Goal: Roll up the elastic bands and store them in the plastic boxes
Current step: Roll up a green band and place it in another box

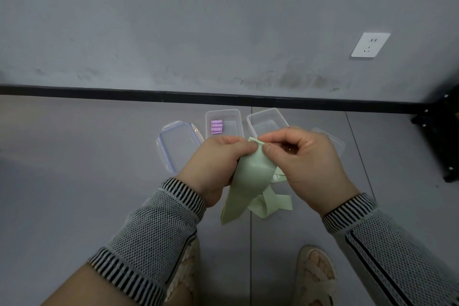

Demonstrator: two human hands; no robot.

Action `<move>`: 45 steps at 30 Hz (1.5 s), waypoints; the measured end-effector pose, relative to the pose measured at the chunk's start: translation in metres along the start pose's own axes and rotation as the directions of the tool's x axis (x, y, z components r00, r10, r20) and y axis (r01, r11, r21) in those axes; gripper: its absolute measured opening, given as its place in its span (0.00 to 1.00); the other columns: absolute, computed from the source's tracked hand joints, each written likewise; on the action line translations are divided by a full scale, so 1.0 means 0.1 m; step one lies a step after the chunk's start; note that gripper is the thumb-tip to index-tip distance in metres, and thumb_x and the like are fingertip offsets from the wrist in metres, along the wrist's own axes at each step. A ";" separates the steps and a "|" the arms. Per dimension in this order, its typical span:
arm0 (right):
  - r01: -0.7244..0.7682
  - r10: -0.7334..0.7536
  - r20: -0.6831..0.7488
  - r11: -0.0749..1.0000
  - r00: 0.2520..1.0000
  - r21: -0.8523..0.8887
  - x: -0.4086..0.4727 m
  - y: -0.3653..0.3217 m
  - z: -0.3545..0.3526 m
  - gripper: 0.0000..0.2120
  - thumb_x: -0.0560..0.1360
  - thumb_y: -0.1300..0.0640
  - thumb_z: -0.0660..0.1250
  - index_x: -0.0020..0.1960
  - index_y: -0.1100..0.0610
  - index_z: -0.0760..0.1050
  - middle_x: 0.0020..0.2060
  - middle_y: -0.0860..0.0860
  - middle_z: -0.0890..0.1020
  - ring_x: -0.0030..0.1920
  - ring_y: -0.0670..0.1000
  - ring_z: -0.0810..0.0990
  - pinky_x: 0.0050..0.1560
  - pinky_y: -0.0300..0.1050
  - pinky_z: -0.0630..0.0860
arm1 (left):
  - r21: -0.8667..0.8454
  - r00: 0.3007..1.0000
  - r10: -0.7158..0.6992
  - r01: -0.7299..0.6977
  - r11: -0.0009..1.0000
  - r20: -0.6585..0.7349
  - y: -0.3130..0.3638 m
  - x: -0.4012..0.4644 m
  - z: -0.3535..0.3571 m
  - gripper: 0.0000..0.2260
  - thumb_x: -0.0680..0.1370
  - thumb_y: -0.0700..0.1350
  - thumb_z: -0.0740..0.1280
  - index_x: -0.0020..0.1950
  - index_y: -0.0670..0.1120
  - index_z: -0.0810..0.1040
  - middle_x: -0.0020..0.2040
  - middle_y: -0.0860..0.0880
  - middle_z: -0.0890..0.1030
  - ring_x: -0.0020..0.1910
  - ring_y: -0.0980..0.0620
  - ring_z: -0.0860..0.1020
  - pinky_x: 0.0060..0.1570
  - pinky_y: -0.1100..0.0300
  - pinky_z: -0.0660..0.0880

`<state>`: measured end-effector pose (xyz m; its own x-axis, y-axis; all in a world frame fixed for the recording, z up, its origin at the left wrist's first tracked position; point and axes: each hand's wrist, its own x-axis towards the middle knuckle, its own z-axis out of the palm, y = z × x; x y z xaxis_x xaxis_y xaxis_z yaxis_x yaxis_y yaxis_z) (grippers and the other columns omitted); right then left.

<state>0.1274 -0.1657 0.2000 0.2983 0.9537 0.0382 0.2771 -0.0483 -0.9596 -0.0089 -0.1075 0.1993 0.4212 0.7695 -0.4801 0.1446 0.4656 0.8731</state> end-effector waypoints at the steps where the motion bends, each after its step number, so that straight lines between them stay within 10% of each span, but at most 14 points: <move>1: 0.017 -0.017 0.004 1.000 1.000 -0.001 0.00 0.00 0.00 0.08 0.72 0.66 0.69 0.43 0.53 0.83 0.40 0.56 0.82 0.42 0.54 0.81 0.45 0.48 0.80 | -0.011 1.000 -0.005 0.005 1.000 0.003 0.00 0.00 0.00 0.10 0.77 0.41 0.64 0.52 0.35 0.80 0.46 0.38 0.81 0.44 0.44 0.77 0.45 0.52 0.73; 9: 0.173 -0.175 -0.010 0.979 0.984 -0.111 0.01 0.05 0.02 0.13 0.71 0.67 0.69 0.40 0.49 0.81 0.35 0.49 0.77 0.35 0.44 0.75 0.38 0.31 0.71 | -0.075 0.999 -0.023 0.025 0.997 0.029 0.03 -0.02 0.00 0.07 0.76 0.39 0.64 0.48 0.37 0.81 0.42 0.39 0.81 0.40 0.46 0.78 0.42 0.54 0.74; 23: 0.361 -0.369 0.043 0.868 0.928 -0.341 0.03 0.05 0.01 0.07 0.71 0.59 0.66 0.43 0.53 0.83 0.36 0.46 0.76 0.36 0.47 0.76 0.35 0.41 0.73 | -0.154 0.986 -0.165 0.168 0.974 0.029 0.07 -0.06 0.00 0.07 0.70 0.44 0.62 0.44 0.42 0.73 0.38 0.42 0.69 0.34 0.48 0.68 0.34 0.59 0.68; 27: 0.372 -0.371 0.071 0.860 0.926 -0.350 0.03 0.04 -0.02 0.07 0.72 0.58 0.66 0.43 0.53 0.83 0.36 0.46 0.77 0.36 0.47 0.76 0.35 0.40 0.73 | -0.155 0.989 -0.140 0.147 0.977 0.055 0.04 -0.03 -0.02 0.13 0.76 0.48 0.65 0.50 0.38 0.80 0.42 0.42 0.80 0.40 0.46 0.78 0.39 0.57 0.75; 36: 0.201 -0.202 0.012 0.965 0.979 -0.171 0.04 0.01 -0.04 0.08 0.72 0.63 0.71 0.43 0.51 0.83 0.37 0.48 0.79 0.37 0.45 0.77 0.38 0.33 0.73 | -0.142 0.997 -0.020 0.030 0.989 0.072 0.03 -0.02 -0.02 0.14 0.79 0.43 0.62 0.56 0.33 0.77 0.49 0.37 0.78 0.46 0.44 0.76 0.45 0.54 0.75; 41: -0.111 0.112 0.013 0.949 0.994 0.294 0.06 0.03 -0.10 0.09 0.76 0.61 0.65 0.45 0.52 0.83 0.39 0.54 0.83 0.40 0.53 0.81 0.44 0.47 0.78 | -0.011 0.992 0.121 -0.121 0.993 -0.028 0.06 -0.01 -0.02 0.12 0.79 0.43 0.63 0.46 0.37 0.80 0.42 0.39 0.80 0.40 0.46 0.75 0.44 0.53 0.72; 45: -0.179 0.189 -0.017 0.951 0.982 0.252 0.08 0.03 -0.07 0.12 0.78 0.54 0.63 0.42 0.54 0.83 0.37 0.53 0.84 0.38 0.52 0.81 0.42 0.49 0.78 | 0.106 0.980 0.186 -0.178 0.978 -0.072 0.02 0.00 0.00 0.12 0.78 0.46 0.65 0.43 0.37 0.81 0.41 0.38 0.80 0.40 0.46 0.74 0.44 0.51 0.72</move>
<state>0.1373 -0.1601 0.1993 0.3605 0.9223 -0.1392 -0.0201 -0.1415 -0.9897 -0.0091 -0.1068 0.2012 0.3751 0.8722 -0.3139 0.1612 0.2721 0.9487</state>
